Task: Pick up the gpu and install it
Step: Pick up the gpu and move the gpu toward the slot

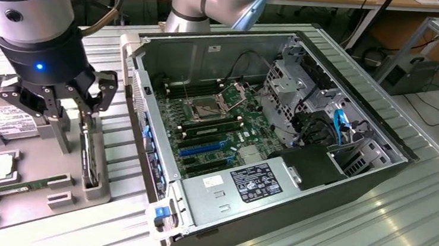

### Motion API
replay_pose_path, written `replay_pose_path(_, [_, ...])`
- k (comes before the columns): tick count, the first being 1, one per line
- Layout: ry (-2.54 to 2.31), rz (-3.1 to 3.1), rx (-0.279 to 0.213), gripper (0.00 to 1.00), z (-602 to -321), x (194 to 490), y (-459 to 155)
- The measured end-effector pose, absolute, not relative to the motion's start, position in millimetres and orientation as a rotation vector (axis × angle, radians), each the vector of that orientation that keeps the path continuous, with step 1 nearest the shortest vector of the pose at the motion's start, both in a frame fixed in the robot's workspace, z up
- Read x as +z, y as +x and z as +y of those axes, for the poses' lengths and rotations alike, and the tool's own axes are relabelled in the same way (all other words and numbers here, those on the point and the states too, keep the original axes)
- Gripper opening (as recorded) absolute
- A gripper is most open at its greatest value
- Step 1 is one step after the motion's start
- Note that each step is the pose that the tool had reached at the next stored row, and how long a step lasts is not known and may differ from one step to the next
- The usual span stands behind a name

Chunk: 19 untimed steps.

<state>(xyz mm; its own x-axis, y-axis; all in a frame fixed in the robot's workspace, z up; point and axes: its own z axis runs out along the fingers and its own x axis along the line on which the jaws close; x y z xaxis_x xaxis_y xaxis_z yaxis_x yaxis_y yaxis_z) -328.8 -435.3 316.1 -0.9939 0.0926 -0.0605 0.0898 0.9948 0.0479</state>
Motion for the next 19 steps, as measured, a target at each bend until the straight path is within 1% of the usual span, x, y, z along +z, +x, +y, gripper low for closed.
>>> replay_pose_path(10, [0.146, 3.068, 0.07, 0.42, -435, 296, -333])
replay_pose_path(14, [0.148, 3.068, 0.07, 0.42, -435, 283, -333])
replay_pose_path(19, [0.148, 3.068, 0.069, 0.42, -434, 272, -333])
